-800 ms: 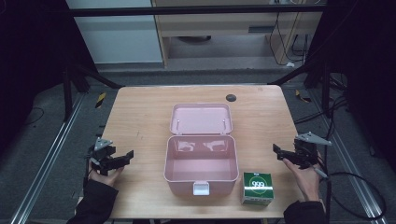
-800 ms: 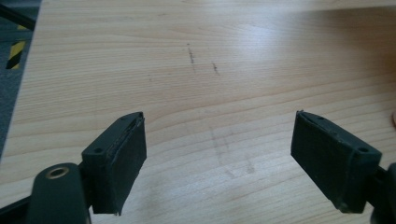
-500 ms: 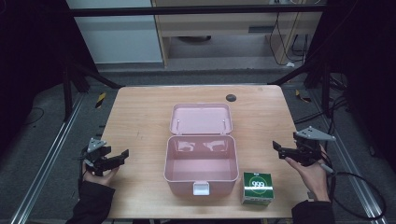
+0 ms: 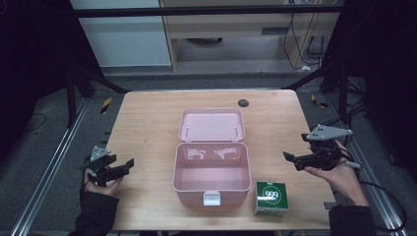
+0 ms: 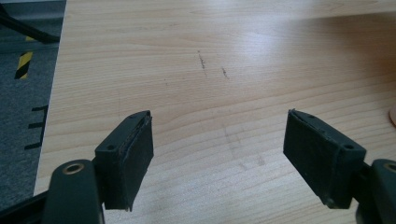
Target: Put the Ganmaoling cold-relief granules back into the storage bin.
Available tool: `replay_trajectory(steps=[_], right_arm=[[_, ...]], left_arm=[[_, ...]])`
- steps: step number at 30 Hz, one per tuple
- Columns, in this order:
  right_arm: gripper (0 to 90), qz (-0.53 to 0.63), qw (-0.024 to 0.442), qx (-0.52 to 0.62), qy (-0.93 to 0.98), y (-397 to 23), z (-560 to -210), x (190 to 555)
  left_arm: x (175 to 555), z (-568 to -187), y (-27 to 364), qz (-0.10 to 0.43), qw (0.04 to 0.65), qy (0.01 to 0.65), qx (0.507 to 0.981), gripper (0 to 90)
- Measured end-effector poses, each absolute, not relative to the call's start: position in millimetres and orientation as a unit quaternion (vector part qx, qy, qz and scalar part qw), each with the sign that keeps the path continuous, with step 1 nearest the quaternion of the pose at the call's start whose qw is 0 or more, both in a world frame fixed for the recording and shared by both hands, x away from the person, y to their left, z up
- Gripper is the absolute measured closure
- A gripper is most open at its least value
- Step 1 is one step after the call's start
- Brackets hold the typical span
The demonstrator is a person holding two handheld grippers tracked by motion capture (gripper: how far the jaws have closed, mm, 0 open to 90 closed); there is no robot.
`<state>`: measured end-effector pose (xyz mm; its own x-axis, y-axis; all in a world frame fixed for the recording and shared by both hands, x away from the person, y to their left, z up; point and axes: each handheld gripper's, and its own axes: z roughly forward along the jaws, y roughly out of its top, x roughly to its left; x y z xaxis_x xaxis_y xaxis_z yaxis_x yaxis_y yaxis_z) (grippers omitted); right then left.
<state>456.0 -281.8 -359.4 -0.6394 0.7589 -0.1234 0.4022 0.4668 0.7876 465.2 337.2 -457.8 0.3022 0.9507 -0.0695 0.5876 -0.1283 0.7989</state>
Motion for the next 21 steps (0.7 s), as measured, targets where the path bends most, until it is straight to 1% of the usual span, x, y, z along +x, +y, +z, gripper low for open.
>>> replay_trajectory(steps=[14,21], right_arm=[[9.7,0.337,0.221,0.285,0.87,-262,-335,450],[8.6,0.294,0.201,0.239,0.903,-251,-324,439]], left_arm=[[467,-462,332,0.232,0.369,0.527,0.73,23.5],[466,-462,331,0.236,0.362,0.527,0.732,23.4]])
